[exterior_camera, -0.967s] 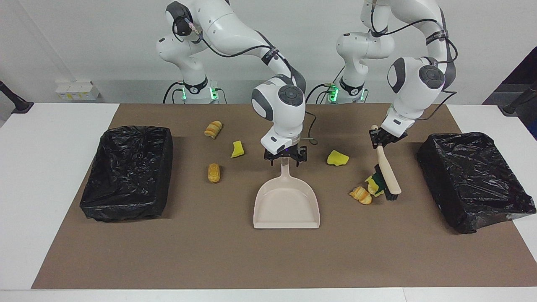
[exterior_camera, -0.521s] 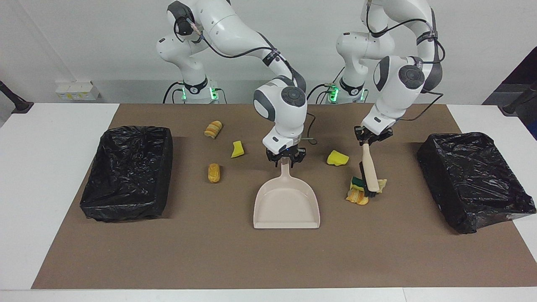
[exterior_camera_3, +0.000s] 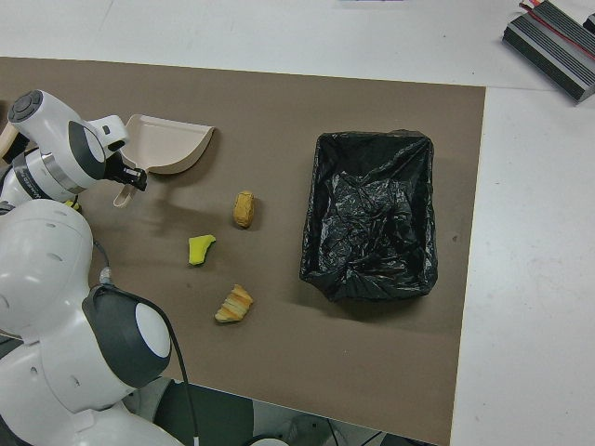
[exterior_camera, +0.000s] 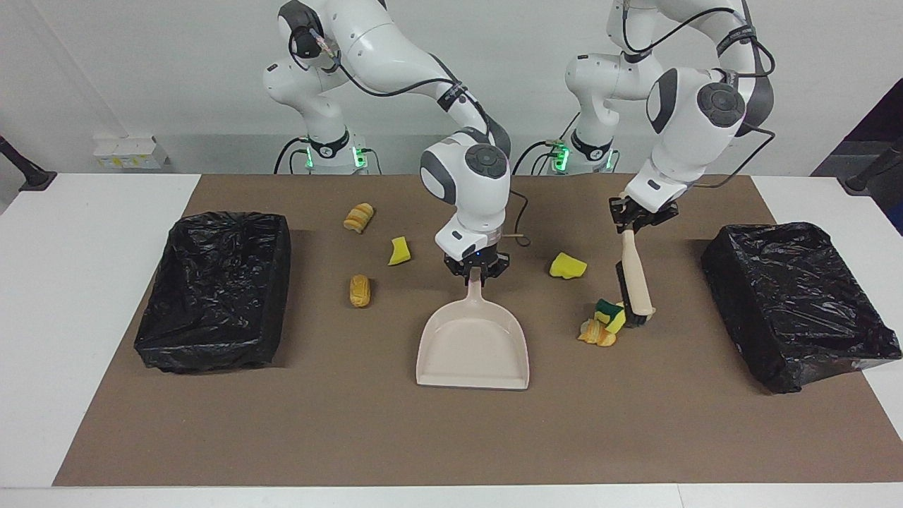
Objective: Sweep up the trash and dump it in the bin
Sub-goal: 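Drag the dustpan toward the items with the right gripper while the left gripper sweeps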
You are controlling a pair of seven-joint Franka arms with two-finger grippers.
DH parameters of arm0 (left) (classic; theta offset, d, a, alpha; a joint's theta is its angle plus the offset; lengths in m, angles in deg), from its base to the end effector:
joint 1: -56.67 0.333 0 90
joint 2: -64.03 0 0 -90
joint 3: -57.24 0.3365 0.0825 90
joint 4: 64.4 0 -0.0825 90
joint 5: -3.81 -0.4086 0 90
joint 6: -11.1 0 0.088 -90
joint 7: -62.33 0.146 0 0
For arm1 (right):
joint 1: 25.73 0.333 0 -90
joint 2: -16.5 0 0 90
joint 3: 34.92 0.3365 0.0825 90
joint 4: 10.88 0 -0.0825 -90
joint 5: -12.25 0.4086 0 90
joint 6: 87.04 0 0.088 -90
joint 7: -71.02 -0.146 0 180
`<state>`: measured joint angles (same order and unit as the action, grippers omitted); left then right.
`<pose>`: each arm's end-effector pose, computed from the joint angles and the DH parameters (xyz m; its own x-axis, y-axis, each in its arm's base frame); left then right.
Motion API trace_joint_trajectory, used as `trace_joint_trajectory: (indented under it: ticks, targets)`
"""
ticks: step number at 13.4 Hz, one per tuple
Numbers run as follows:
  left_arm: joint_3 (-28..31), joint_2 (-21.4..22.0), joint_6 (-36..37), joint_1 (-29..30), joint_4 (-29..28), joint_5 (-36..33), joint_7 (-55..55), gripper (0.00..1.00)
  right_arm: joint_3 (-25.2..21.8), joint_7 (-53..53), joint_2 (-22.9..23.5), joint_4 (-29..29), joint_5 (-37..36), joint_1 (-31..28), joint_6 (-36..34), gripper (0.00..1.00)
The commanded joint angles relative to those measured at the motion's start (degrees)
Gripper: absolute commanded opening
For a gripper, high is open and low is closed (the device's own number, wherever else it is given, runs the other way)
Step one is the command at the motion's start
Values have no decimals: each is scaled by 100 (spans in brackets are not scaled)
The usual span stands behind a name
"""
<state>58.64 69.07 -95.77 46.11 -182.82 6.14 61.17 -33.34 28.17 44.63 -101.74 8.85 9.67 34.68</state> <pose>0.5238 -0.0890 0.4341 0.9853 -0.1268 -0.1144 -0.1233 -0.9917 0.0372 0.5822 0.4299 0.3235 0.9952 -0.0759 0.0612 -0.0758 -0.9971 -0.0037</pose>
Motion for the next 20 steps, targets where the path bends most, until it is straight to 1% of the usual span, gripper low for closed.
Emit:
trace_joint_trajectory:
  ticks: [1, 3, 5, 7, 10, 13, 16, 20]
  targets:
    - [0, -91, -140, 544, 55, 4, 501, 0, 53, 679, -386, -187, -47, -104, 45, 0]
    - [9, -406, -526, 643, 3, -5, 651, 0, 53, 1687, -614, -292, -38, -201, -121, 0]
    - [18, -740, -799, 774, 3, -14, 704, 0, 53, 3083, -808, -406, -20, -253, -481, 0]
    - [18, -881, -888, 784, -15, -14, 775, 0, 53, 4594, -1001, -407, -20, -411, -903, 0]
    - [9, -996, -1081, 766, -129, -14, 731, 0, 62, 6442, -1064, -407, -20, -675, -1089, 0]
    - [-26, -1145, -1178, 661, -129, -5, 722, 0, 53, 7858, -1064, -433, -20, -798, -1107, 0]
    - [-44, -1155, -1231, 468, -129, 47, 748, 0, 53, 8975, -994, -381, -20, -991, -1098, 0]
    - [-35, -1085, -1231, -59, -287, 144, 731, 0, 45, 10162, -932, -380, -73, -1167, -1063, 0]
